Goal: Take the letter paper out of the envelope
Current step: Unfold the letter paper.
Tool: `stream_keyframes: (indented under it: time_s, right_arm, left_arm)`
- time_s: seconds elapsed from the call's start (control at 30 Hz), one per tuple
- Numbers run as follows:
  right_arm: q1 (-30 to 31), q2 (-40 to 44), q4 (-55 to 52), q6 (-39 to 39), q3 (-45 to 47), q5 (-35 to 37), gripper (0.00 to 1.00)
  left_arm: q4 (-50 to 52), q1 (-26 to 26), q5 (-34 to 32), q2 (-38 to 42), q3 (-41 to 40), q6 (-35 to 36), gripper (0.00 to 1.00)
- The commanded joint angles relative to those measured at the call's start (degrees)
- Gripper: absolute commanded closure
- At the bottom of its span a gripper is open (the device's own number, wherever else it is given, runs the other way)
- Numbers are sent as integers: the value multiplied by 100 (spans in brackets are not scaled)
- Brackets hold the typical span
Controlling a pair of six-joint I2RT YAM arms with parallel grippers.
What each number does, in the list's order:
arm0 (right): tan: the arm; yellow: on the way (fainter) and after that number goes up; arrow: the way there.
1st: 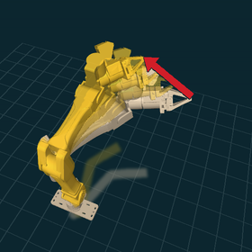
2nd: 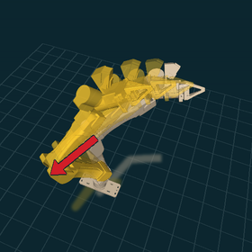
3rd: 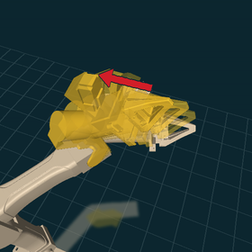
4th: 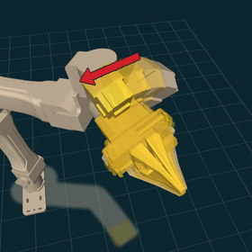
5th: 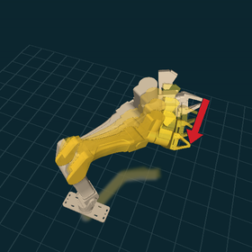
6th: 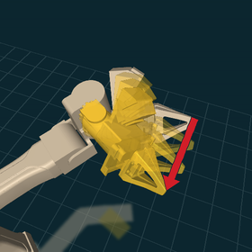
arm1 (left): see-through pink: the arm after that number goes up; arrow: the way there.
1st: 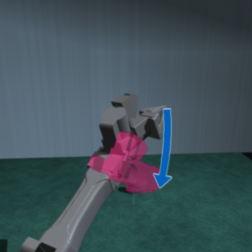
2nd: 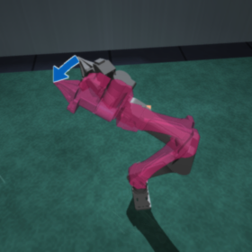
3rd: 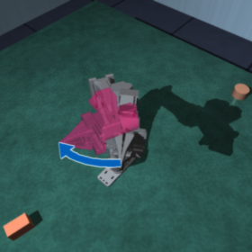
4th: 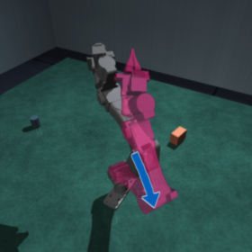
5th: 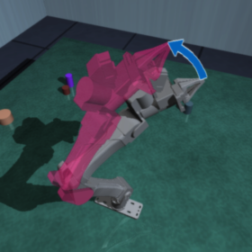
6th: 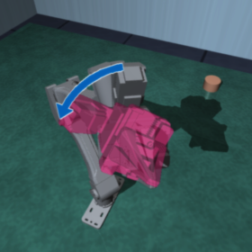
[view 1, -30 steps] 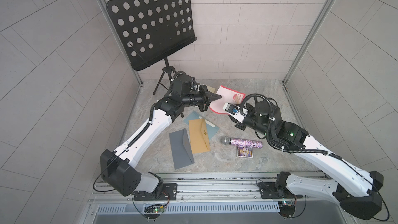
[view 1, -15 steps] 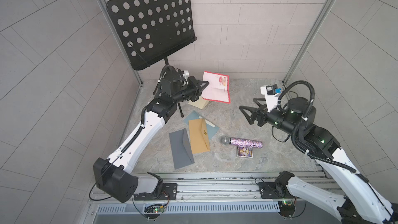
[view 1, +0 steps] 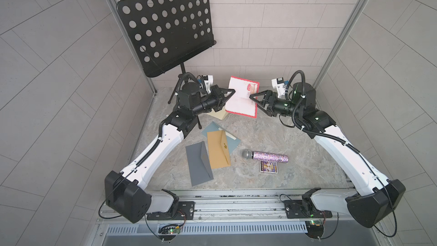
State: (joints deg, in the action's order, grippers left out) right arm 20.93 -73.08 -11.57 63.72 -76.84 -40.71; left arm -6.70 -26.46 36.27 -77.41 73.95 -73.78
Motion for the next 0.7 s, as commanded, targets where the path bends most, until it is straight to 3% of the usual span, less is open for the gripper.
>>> stream_keyframes:
  time_s: [0.0,0.2,0.47,0.67]
  right_arm:
    - [-19,48,845,810,37,-328,32]
    - [2,-51,1133,1075,209,-596,44]
    - [5,-17,814,937,241,-393,79]
    - [16,-3,291,601,117,-323,98]
  left_arm:
    - [-307,-67,106,134,-103,74,100]
    - [-272,-158,81,92,-118,105,100]
    - [-163,-270,1,94,-93,186,100]
    - [67,-334,-81,145,-89,326,100]
